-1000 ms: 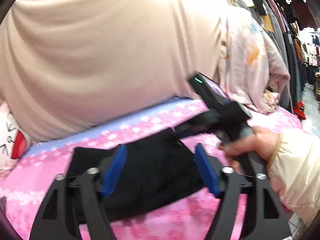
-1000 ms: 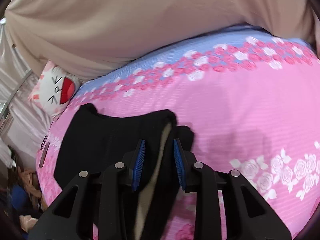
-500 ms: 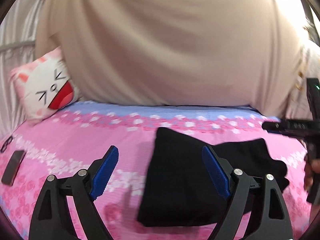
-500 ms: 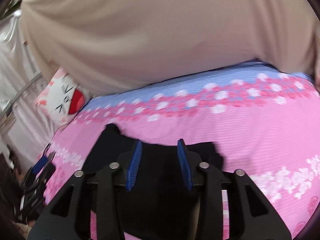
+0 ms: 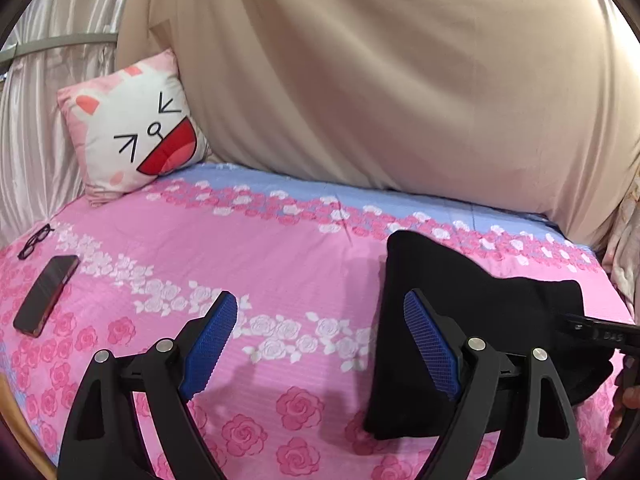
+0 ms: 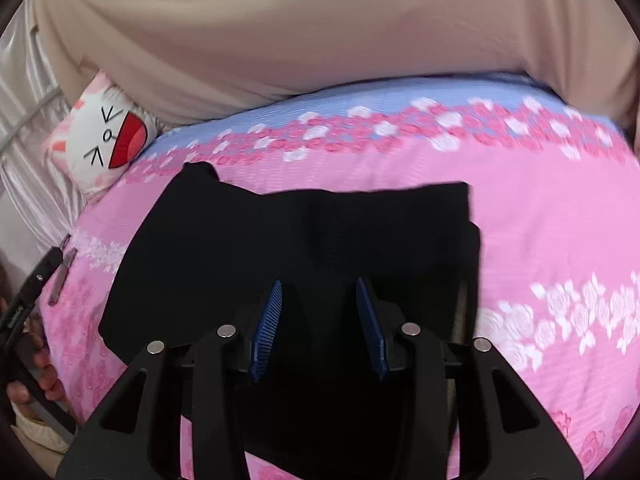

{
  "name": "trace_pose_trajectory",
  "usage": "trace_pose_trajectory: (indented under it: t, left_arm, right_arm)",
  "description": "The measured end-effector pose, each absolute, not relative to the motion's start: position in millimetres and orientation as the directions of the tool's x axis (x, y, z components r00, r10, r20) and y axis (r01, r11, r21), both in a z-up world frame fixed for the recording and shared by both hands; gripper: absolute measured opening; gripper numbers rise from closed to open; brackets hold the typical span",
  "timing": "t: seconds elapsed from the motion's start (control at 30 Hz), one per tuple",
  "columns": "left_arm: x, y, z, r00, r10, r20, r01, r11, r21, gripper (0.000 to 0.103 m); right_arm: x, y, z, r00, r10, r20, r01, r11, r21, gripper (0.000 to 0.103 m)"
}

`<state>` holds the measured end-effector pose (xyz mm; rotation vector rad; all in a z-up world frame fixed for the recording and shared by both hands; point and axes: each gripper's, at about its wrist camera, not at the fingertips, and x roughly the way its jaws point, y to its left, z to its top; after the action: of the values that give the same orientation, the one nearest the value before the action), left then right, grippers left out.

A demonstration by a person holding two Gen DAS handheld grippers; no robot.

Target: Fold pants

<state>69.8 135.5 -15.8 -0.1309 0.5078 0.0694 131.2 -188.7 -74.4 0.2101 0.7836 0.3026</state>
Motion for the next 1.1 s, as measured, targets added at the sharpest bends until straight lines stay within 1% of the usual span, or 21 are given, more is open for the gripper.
trace_pose_trajectory:
  t: [0.07,0.1,0.17,0.2,0.27,0.33,0.37,0.4,0.5,0.57,0.6,0.7,0.8,0.83,0.87,0.93,0.97,1.0,1.03,1.07,1.1]
  left_arm:
    - [71.2,137.5,-18.6,0.865,0.035,-0.501,-0.103,0.989,-0.108,0.083]
    - [71.5,138.0,-19.4,0.863,0.037,-0.504,-0.105,0.989,-0.107,0.083]
    - [71.2,139.6,-20.2,0.859,0.044,-0.509,-0.112,0.988,-0.103,0.083]
    - [70.7,139.9,-20.3,0.859,0.049,-0.51,-0.115,0.988,-0.099,0.083]
    - [69.3,141.9,-20.4,0.857,0.062,-0.511,-0.124,0.988,-0.09,0.083]
    - [67.3,145.3,-21.5,0.854,0.081,-0.513,-0.142,0.987,-0.08,0.083]
    - [67.0,147.0,-21.8,0.853,0.084,-0.514,-0.146,0.986,-0.081,0.083]
    - [66.8,149.1,-23.1,0.851,0.086,-0.519,-0.152,0.985,-0.085,0.083]
    - [68.0,151.6,-25.4,0.842,0.088,-0.532,-0.161,0.983,-0.092,0.083]
    - [67.9,151.5,-25.7,0.84,0.085,-0.536,-0.159,0.983,-0.093,0.083]
    - [67.2,151.1,-25.2,0.84,0.086,-0.535,-0.157,0.984,-0.088,0.083]
    - [64.1,150.5,-22.9,0.846,0.103,-0.524,-0.159,0.985,-0.062,0.083]
    - [63.7,154.4,-22.5,0.845,0.116,-0.523,-0.17,0.984,-0.056,0.083]
    - [63.8,157.4,-22.9,0.842,0.121,-0.525,-0.178,0.982,-0.058,0.083]
    - [63.7,160.0,-23.2,0.841,0.125,-0.526,-0.184,0.981,-0.06,0.083]
    - [63.4,166.4,-24.3,0.837,0.144,-0.528,-0.203,0.978,-0.055,0.083]
    - [63.1,169.4,-25.2,0.835,0.154,-0.528,-0.212,0.976,-0.052,0.083]
    - [63.0,174.2,-26.7,0.833,0.168,-0.527,-0.226,0.973,-0.048,0.083]
    - [62.8,177.7,-27.9,0.831,0.179,-0.528,-0.238,0.97,-0.046,0.083]
    - [63.1,181.0,-29.5,0.827,0.188,-0.53,-0.248,0.968,-0.044,0.083]
    - [63.8,184.6,-31.6,0.823,0.196,-0.533,-0.258,0.965,-0.043,0.083]
  right_arm:
    - [129.2,-200.4,-76.9,0.679,0.333,-0.655,-0.166,0.938,0.304,0.032]
    - [128.8,-203.7,-77.2,0.682,0.328,-0.654,-0.16,0.939,0.304,0.032]
    - [128.7,-209.1,-77.9,0.693,0.279,-0.665,-0.12,0.954,0.275,0.032]
    - [128.5,-210.8,-78.4,0.692,0.281,-0.665,-0.123,0.953,0.276,0.032]
    - [125.3,-215.2,-75.6,0.704,0.274,-0.655,-0.099,0.952,0.291,0.032]
    - [120.4,-214.8,-66.5,0.729,0.232,-0.644,-0.077,0.963,0.26,0.034]
    - [117.6,-213.3,-59.6,0.742,0.22,-0.633,-0.075,0.966,0.248,0.037]
    - [115.8,-211.8,-55.1,0.747,0.228,-0.625,-0.083,0.964,0.252,0.037]
    - [109.9,-194.0,-39.6,0.749,0.296,-0.592,-0.162,0.949,0.269,0.039]
    - [106.3,-177.2,-38.7,0.736,0.339,-0.586,-0.214,0.938,0.273,0.052]
    - [105.5,-169.8,-40.6,0.728,0.349,-0.59,-0.228,0.935,0.272,0.052]
    - [103.4,-153.7,-55.1,0.693,0.373,-0.617,-0.259,0.927,0.271,0.052]
    - [105.2,-155.6,-72.1,0.69,0.295,-0.661,-0.218,0.956,0.199,0.052]
    - [104.7,-163.1,-75.7,0.694,0.278,-0.664,-0.199,0.961,0.194,0.049]
    - [103.0,-175.8,-78.0,0.698,0.286,-0.656,-0.186,0.958,0.221,0.043]
    - [100.7,-197.8,-78.4,0.711,0.266,-0.651,-0.144,0.961,0.236,0.033]
    - [99.3,-206.9,-78.1,0.717,0.251,-0.65,-0.122,0.963,0.238,0.033]
    - [96.6,-216.6,-76.8,0.73,0.2,-0.654,-0.069,0.973,0.22,0.034]
    - [95.4,-226.4,-74.6,0.738,0.133,-0.661,-0.008,0.982,0.189,0.037]
    - [93.4,-235.8,-70.1,0.746,0.08,-0.661,0.052,0.983,0.177,0.037]
    - [90.2,-240.7,-62.8,0.759,0.076,-0.647,0.071,0.978,0.198,0.037]
